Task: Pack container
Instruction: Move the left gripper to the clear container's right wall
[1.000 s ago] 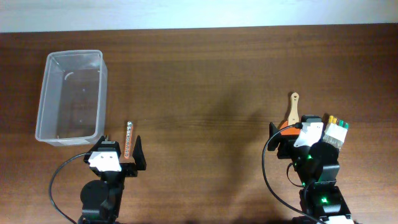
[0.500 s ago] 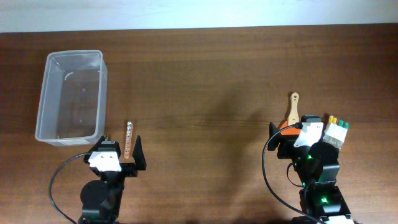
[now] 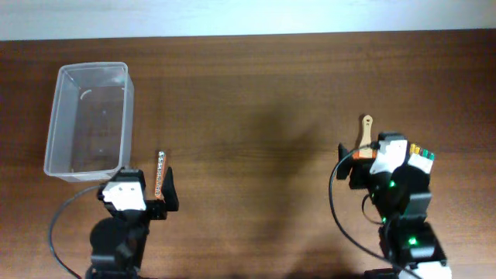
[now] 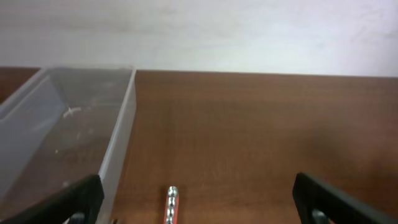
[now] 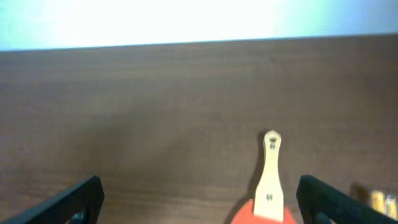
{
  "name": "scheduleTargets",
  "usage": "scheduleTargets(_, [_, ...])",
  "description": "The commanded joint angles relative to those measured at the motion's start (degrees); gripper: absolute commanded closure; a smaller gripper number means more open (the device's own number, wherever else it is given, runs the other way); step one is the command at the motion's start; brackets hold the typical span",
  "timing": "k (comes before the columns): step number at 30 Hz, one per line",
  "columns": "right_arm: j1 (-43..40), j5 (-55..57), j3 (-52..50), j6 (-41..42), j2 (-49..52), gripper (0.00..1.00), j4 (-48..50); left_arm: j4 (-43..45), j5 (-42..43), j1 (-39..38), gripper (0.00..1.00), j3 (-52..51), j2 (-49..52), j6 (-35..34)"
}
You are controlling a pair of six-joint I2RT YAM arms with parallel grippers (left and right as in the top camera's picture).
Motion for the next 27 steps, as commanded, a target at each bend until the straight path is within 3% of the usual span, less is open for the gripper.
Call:
scheduleTargets(1, [0.46,-0.24,7.78,-2.29,5.2,0.01,-3.28,-1.03,-0.79,0.24,0.01,6.38,6.36,-0.74])
scheduleTargets(6, [0.46,-0.31,17.35,-2.27,13.77,0.01,-9.01,-6.16,-0.76,0.24,0.01,15.61,19.61,-0.76])
scheduleTargets(16, [0.5,-0.42,32.52,-2.34,22.38,0.01,-26.18,-32.26,-0.7,0.26,0.01,41.66,44.98,-0.17])
scheduleTargets(21, [0.5,-2.21,33.42,-2.32,22.75,0.02,-31.32,-41.33,0.98,0.24,0.01,48.19,49.55,-0.13])
scheduleTargets(27, [0.5,-4.09,33.42,-2.36,22.97,0.01,-34.27,-45.16,2.1,0.26,0.01,48.5,49.48,-2.29])
